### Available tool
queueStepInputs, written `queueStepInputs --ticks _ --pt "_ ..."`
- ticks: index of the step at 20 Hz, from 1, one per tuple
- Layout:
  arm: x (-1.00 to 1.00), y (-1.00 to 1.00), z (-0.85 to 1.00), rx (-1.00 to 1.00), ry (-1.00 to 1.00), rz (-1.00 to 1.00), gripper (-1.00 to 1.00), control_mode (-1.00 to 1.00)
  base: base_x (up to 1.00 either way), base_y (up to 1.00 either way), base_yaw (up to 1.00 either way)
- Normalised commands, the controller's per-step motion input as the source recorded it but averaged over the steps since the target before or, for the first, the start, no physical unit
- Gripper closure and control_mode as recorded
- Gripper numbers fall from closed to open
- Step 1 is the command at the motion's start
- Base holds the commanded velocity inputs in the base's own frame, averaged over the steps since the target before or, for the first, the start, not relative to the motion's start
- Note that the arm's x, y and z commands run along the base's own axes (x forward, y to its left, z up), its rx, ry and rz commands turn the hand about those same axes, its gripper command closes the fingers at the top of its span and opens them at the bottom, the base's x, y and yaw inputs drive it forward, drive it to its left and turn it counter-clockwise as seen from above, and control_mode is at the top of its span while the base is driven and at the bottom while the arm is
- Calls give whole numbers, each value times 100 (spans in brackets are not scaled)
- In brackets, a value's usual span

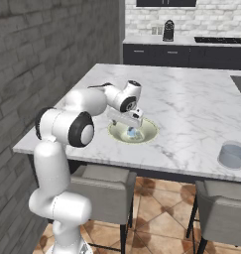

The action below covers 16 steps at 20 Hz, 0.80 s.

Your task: There are four ice cubes in the ice bowl. Place two ice cubes in each glass of water.

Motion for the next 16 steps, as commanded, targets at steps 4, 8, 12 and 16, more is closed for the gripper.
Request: queueStepInputs --ticks 4,8,12,16 --pt "23 -30 -24 -5 -7 28 -100 -100 0 0 0" --pt "40 -14 -8 -6 -5 25 -100 -100 0 0 0" --pt "33 1 -11 -6 -1 23 -100 -100 0 0 0" --pt "10 10 -21 -8 0 13 -100 -100 0 0 0"
